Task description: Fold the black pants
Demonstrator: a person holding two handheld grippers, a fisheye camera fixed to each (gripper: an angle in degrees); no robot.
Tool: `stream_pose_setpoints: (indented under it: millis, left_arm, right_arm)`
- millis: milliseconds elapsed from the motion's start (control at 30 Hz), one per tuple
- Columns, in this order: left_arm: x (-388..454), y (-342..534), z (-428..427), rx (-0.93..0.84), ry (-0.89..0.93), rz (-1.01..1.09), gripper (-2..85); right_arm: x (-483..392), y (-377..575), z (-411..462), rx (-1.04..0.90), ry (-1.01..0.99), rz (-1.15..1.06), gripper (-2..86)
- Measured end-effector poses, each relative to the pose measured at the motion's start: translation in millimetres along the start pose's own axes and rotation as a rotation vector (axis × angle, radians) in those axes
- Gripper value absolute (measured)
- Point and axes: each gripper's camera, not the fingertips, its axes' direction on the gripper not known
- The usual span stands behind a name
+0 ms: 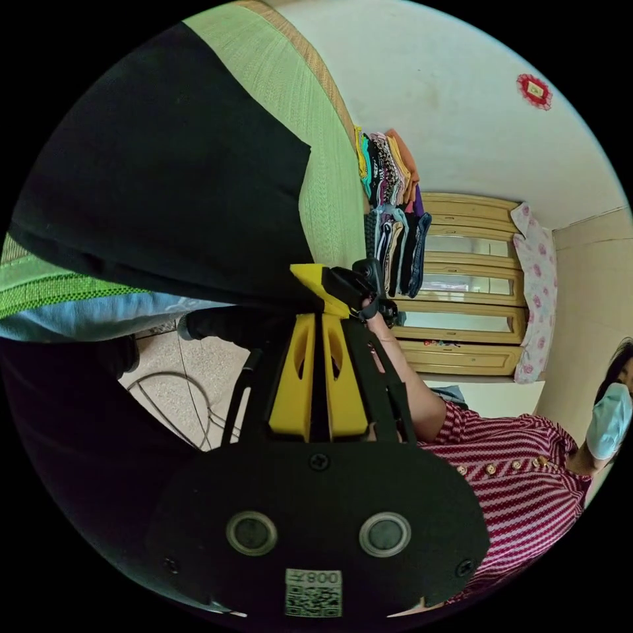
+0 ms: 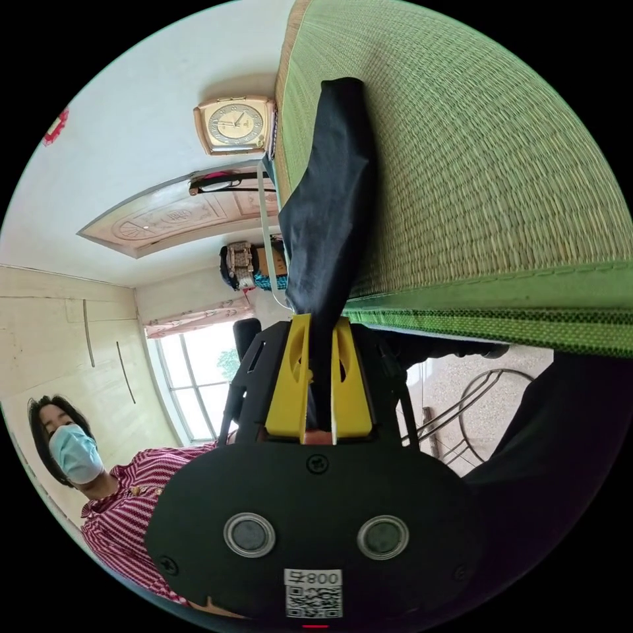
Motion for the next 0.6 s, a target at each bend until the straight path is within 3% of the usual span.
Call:
stream_pose_setpoints:
  millis: [200,433,600]
  left_arm:
    - [-17,21,-32,0.128,-0.001,0.000,2.4]
    - [-68,53,-79,0.401,0.131,-0.166,9.6]
    - [-88,63,-82,0.477,0.246,-0.242,12.1]
  right_arm:
    - [-5,-1,-7,0.006,-0.051,-0.011,2.1]
    - [-23,-5,-18,-0.008,-0.087,-0.037,1.2]
    - [-31,-4,-28,0.005,-0.105,-0.053,0.9]
